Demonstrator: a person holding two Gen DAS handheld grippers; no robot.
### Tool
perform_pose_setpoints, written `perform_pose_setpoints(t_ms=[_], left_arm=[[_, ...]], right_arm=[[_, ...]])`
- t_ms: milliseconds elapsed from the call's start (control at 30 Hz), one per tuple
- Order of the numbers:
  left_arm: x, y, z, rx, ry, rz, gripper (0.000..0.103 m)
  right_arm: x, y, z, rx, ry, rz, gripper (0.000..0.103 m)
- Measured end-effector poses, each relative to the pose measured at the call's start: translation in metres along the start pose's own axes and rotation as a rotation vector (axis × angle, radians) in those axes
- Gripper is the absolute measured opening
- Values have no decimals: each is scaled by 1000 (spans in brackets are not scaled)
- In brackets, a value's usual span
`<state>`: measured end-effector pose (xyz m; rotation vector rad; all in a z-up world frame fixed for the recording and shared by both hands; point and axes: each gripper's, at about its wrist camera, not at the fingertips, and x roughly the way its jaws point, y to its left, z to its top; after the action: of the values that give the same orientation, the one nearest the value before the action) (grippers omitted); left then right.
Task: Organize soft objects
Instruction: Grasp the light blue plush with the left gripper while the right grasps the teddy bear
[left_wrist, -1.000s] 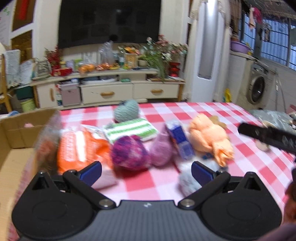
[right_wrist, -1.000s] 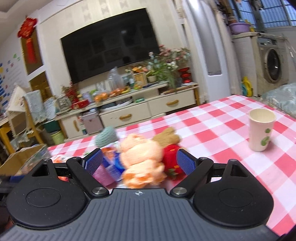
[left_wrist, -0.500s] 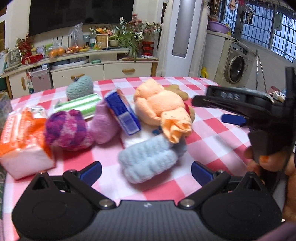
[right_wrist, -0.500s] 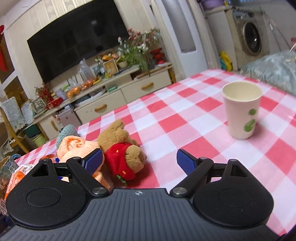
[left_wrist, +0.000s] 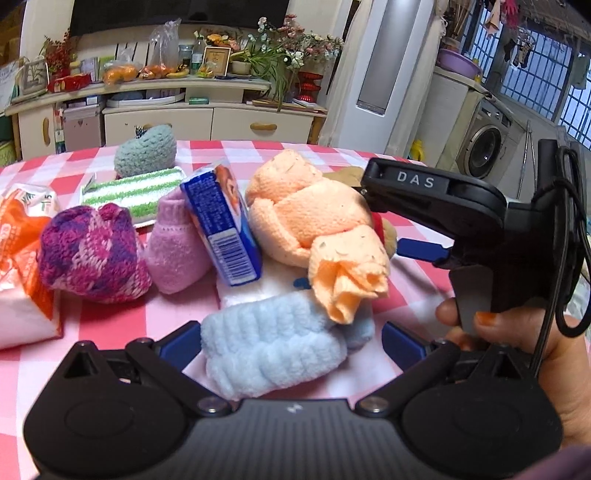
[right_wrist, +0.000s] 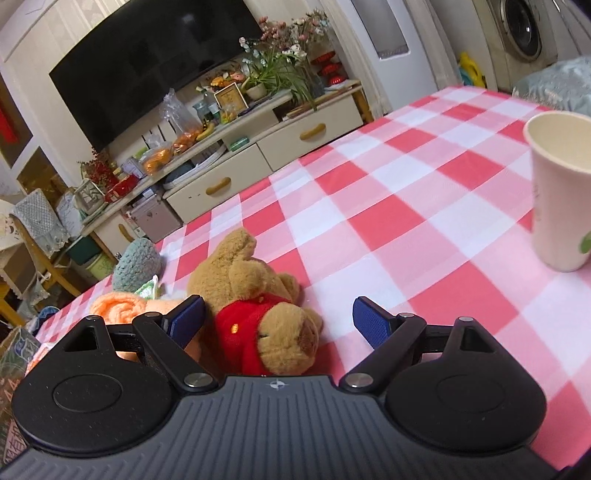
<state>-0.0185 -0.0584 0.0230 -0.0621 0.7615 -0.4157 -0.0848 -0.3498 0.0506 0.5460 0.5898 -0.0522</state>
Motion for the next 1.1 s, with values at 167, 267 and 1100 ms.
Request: perform_pose_setpoints(t_ms=[167,267,1100], left_arm=[[9,9,1,-38,27,-1,102],[11,11,3,-31,27,-4,102],[-19,28,-6,-39,93,-124,38]], right_arm=[[1,7,-1,29,33,42,103],[-1,9,-6,47,55,64,103],[-3,25,-8,-85,92,101,83]])
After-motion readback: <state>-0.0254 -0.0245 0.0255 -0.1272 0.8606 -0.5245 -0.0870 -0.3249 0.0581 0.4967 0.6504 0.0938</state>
